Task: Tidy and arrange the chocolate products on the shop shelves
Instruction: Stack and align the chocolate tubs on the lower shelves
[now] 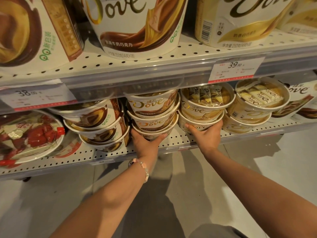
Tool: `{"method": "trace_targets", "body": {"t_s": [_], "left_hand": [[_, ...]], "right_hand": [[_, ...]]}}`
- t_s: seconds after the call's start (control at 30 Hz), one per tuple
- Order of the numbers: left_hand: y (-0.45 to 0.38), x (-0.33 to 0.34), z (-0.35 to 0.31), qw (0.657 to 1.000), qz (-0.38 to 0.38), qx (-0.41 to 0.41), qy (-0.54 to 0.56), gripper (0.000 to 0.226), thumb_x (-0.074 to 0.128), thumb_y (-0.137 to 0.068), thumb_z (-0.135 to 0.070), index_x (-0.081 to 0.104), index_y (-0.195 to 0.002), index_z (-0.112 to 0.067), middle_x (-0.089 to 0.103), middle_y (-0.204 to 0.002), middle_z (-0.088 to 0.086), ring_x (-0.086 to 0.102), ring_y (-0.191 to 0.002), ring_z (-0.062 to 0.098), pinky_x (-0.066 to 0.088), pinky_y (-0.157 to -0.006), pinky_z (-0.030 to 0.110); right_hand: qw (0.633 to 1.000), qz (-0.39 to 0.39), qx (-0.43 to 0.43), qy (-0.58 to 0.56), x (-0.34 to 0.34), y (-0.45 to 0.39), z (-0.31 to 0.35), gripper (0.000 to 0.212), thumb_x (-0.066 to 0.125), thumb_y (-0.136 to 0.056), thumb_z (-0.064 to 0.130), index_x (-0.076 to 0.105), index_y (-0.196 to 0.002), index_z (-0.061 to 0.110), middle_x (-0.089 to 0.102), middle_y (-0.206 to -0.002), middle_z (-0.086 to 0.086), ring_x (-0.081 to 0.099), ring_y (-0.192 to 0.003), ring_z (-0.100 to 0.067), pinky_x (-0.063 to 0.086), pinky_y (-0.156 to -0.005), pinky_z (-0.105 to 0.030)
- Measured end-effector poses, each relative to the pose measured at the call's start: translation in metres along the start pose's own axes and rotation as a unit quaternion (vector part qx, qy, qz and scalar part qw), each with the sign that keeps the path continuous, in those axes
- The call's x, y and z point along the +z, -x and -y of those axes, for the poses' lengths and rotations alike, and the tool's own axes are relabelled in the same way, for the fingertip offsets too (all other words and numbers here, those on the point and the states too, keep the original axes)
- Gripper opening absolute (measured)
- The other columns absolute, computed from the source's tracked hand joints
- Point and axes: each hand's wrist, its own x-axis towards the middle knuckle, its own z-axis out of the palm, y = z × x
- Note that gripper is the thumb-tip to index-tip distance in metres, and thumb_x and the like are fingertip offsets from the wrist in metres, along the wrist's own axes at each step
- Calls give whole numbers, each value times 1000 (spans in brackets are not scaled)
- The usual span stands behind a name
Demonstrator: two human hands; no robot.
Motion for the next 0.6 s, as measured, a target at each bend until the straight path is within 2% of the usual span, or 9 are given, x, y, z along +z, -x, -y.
{"method": "trace_targets", "body": {"t_s": [0.17,0.3,0.43,0.53,0.6], "left_hand": [[-2,-2,-4,999,26,-22,-10,111,91,-50,-23,25,-140,-18,43,-139,2,42,-125,14,27,-102,22],[-2,-10,-9,997,63,-39,-25,108,89,-55,-22,25,-142,-16,44,-140,2,41,-128,17,28,-102,22],[3,-23,-22,990,119,-66,-36,93,85,-63,-19,31,-140,-15,48,-137,0,44,-125,15,33,-103,25],[11,-34,-32,983,155,-89,-43,81,81,-69,-12,35,-136,-12,51,-134,2,48,-122,16,39,-104,31],[18,-45,-39,977,175,-104,-65,74,78,-73,-13,36,-134,-11,52,-128,3,49,-116,16,42,-99,32]], "right_hand": [[1000,23,-2,-17,-3,4,5,120,87,-50,49,17,-143,18,38,-145,-3,38,-132,-23,32,-110,-39],[999,36,3,-24,-5,3,13,117,89,-54,35,18,-143,11,33,-147,-8,32,-136,-22,27,-111,-33],[996,58,55,-45,-9,5,21,95,86,-64,22,29,-138,5,40,-142,-11,37,-133,-25,31,-112,-43],[983,101,130,-85,-9,19,36,69,76,-75,17,39,-131,1,51,-133,-12,48,-123,-27,39,-104,-38],[967,157,178,-94,-6,38,56,62,70,-80,18,40,-132,1,53,-129,-13,51,-116,-27,42,-98,-38]]}}
